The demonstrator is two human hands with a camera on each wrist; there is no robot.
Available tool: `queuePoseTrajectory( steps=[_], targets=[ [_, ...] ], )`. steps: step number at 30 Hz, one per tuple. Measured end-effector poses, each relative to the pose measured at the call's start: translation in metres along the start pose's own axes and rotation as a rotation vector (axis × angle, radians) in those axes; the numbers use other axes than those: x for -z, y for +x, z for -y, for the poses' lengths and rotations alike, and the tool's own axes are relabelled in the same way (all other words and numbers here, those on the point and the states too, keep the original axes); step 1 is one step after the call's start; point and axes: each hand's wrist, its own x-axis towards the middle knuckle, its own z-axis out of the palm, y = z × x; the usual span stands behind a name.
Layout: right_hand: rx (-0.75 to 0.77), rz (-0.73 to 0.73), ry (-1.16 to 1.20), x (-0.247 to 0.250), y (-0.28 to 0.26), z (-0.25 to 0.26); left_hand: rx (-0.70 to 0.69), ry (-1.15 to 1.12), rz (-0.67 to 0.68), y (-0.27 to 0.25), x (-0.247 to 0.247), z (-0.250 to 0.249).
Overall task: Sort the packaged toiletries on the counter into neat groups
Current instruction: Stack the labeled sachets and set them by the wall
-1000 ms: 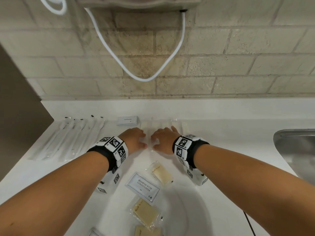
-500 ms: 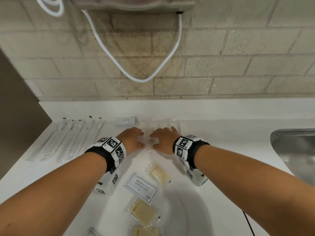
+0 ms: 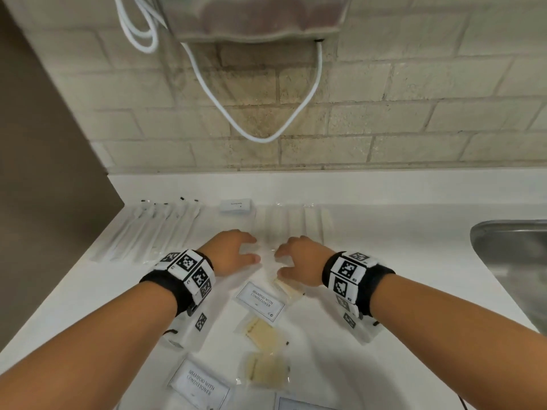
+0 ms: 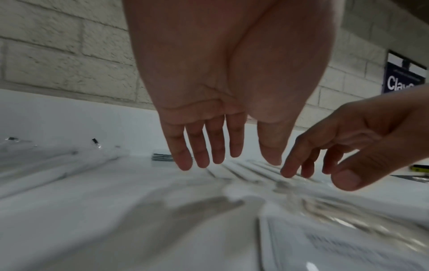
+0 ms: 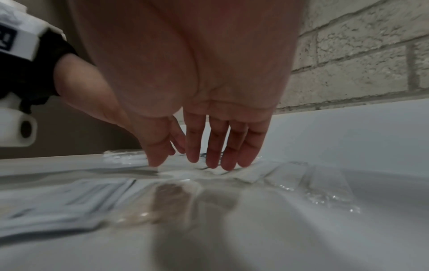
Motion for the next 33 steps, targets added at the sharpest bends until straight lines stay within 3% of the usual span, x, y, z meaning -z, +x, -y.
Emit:
queuePoseTrajectory(
  steps=[4,6,13,16,22,25,29,33],
  targets=[
    [-0.018,0.083,-0.113,-0.022,-0.02,0.012,0.007,0.0,0.148,-0.041,-0.025,0.004],
    [-0.052,0.098,-0.138,-0.03,-0.027,0.015,0.001,0.086,0.145,-0.052,-0.037,0.007],
    [-0.144,-0.052,0.085,-0.038,-0.045,0.015,0.12,0.104,0.113,-0.073,-0.048,-0.001],
    [-0.163,-0.071,0.11,-0.041,-0.06,0.017,0.124,0.068,0.064,-0.086,-0.052,0.001],
    [-0.136,-0.035,-0.021,-0.05,-0.086,0.028,0.052,-0.206,-0.158,-0.11,-0.053,0.006],
    [-0.113,-0.102,0.121,-0.049,-0.109,0.038,0.042,-0.318,-0.263,-0.123,-0.047,0.007],
    [-0.098,0.245,0.02,-0.048,-0.143,0.057,0.043,-0.441,-0.323,-0.142,-0.04,0.006],
    [-0.117,0.234,-0.019,-0.057,-0.154,0.062,0.054,-0.558,-0.313,-0.161,-0.044,0.002]
  ],
)
